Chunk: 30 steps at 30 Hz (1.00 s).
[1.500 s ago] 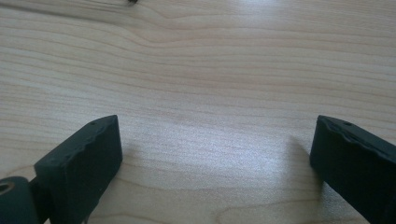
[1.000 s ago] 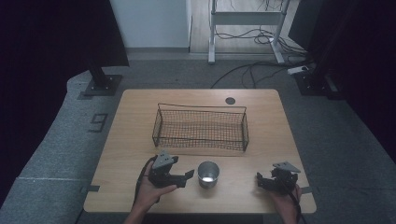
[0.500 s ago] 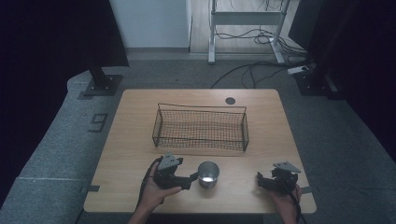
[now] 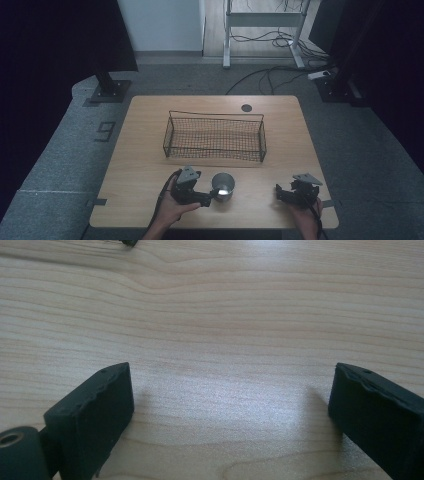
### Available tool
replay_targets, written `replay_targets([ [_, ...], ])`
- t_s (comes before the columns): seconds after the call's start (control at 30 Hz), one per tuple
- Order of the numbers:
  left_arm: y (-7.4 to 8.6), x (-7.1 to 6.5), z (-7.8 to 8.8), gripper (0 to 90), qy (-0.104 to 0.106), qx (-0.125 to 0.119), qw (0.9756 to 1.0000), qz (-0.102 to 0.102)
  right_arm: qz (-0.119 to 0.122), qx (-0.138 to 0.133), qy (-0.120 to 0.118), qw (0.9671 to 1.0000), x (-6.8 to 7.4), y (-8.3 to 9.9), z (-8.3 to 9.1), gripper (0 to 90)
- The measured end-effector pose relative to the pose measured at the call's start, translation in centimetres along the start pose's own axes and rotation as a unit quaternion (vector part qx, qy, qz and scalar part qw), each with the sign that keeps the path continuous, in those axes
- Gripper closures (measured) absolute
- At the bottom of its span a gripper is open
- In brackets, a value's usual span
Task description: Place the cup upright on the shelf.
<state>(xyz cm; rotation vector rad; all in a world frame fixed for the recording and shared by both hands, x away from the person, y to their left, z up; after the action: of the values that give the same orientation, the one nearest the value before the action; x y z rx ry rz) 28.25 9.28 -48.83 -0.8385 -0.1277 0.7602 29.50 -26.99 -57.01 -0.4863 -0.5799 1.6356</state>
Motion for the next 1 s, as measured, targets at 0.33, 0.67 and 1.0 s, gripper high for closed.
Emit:
replay_targets([
  [0.33, -0.3, -0.5, -1.1, 4.1, 0.005, 0.014, 0.9998, -0.009, -0.001, 0.0, 0.001, 1.0, 0.0, 0.0, 0.0, 4.5],
  [0.67, -0.6, -0.8, -2.7, 1.7, 0.002, 0.033, 0.9994, -0.01, -0.001, 0.0, 0.001, 1.0, 0.0, 0.0, 0.0, 4.5],
  [1.0, -1.0, -1.5, -4.1, 0.4, -0.004, 0.038, 0.9992, -0.016, -0.001, 0.0, 0.001, 1.0, 0.0, 0.0, 0.0, 4.5],
])
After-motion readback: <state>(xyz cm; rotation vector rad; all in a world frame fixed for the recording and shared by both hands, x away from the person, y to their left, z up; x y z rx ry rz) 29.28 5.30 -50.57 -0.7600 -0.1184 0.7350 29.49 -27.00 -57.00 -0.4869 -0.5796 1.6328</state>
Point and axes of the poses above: each handheld gripper's, and its own axes: z roughly backward along the jaws, y roughly out of its underside, x roughly to its left, the point moved 2 cm from there along -z, roughly forward along the jaws, and after that the axes turned 8 degrees about x, right-handed, at the moved point
